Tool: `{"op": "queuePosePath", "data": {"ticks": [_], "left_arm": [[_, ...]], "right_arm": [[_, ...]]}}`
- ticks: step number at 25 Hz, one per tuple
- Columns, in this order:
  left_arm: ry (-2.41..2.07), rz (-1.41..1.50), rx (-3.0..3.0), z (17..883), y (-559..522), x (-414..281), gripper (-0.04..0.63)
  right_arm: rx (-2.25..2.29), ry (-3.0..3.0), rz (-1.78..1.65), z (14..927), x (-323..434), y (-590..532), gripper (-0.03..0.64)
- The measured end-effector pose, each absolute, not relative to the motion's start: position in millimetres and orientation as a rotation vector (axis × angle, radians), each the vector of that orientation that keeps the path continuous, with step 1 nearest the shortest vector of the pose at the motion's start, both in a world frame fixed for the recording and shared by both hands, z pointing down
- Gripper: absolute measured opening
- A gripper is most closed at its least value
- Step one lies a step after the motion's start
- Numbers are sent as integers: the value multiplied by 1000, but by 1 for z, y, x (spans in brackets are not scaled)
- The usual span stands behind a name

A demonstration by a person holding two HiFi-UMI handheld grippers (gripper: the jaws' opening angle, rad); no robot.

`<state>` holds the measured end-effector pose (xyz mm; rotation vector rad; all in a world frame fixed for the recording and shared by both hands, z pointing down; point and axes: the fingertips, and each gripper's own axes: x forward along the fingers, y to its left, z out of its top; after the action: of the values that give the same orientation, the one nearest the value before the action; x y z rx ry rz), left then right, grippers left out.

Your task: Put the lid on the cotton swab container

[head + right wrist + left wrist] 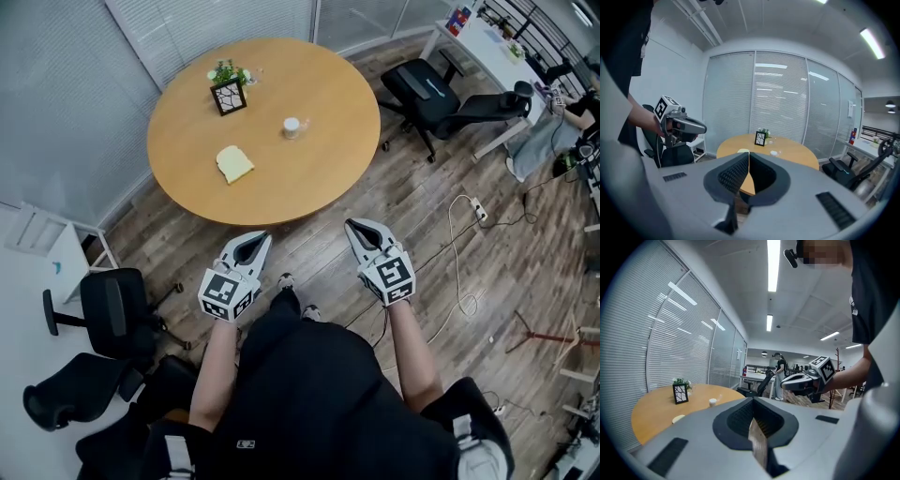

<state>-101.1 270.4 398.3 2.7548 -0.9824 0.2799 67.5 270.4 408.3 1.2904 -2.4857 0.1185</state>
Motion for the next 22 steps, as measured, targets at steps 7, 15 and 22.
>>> {"op": "queuePosePath", "data": {"ticks": [7, 15, 22], "left_arm": [[-919, 265, 2767, 403, 222, -109, 6], [-859, 256, 2788, 403, 180, -117, 6], [-890, 244, 2750, 408, 170, -121, 6]], "right_arm": [[1329, -2436, 117, 411, 61, 228, 5], [1369, -2398, 138, 417, 53, 201, 5], [1333, -2390, 155, 426, 54, 185, 5]]}}
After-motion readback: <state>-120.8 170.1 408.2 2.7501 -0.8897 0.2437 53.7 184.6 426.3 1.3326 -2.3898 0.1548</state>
